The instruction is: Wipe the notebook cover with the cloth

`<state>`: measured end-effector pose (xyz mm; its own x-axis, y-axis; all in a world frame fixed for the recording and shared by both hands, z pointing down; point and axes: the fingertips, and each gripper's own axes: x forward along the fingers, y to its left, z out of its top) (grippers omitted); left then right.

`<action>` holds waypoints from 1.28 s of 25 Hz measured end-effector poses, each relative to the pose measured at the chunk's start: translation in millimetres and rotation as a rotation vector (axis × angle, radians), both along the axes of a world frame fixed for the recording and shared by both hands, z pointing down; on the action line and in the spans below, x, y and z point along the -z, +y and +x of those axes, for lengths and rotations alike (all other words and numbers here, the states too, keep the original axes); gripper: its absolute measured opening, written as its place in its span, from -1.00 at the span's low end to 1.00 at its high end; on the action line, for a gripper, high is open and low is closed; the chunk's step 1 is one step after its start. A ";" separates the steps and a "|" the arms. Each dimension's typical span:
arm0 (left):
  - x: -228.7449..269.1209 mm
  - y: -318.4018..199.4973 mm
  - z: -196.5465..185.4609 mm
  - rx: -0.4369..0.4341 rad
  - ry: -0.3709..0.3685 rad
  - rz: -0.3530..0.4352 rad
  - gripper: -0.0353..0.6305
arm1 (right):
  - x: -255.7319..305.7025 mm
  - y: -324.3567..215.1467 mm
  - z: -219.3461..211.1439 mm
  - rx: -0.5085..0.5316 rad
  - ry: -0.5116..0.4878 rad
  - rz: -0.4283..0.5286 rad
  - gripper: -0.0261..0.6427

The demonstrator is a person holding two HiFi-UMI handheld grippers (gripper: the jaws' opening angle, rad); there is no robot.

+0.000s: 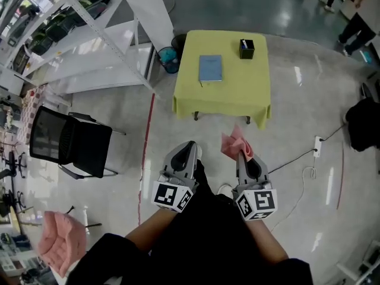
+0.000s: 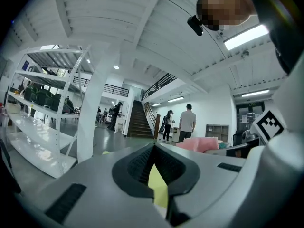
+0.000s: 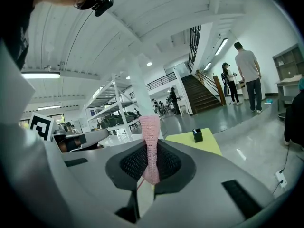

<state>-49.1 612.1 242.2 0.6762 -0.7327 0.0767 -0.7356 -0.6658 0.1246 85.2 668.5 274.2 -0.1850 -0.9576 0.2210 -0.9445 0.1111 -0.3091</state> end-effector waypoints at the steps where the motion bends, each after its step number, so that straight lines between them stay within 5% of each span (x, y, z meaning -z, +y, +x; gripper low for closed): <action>1: -0.5 -9.9 0.3 -0.006 0.007 0.002 -0.87 | -0.7 -8.6 -2.1 0.002 0.010 -0.002 -0.81; 7: -7.8 -82.4 1.0 -0.039 0.011 0.010 -0.87 | -13.8 -85.7 -4.6 -0.022 0.047 -0.068 -0.80; 19: -23.2 -257.4 -89.2 -0.005 0.066 -0.062 -0.87 | -5.7 -297.1 -95.8 0.152 0.113 -0.126 -0.81; 32: -20.2 -336.8 -113.6 -0.023 0.099 -0.058 -0.87 | -22.9 -388.6 -106.0 0.129 0.095 -0.167 -0.80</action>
<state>-162.7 275.3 262.4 0.6991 -0.7132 0.0505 -0.7025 -0.6720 0.2343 -20.8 279.8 297.1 -0.2748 -0.8760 0.3963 -0.9514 0.1881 -0.2440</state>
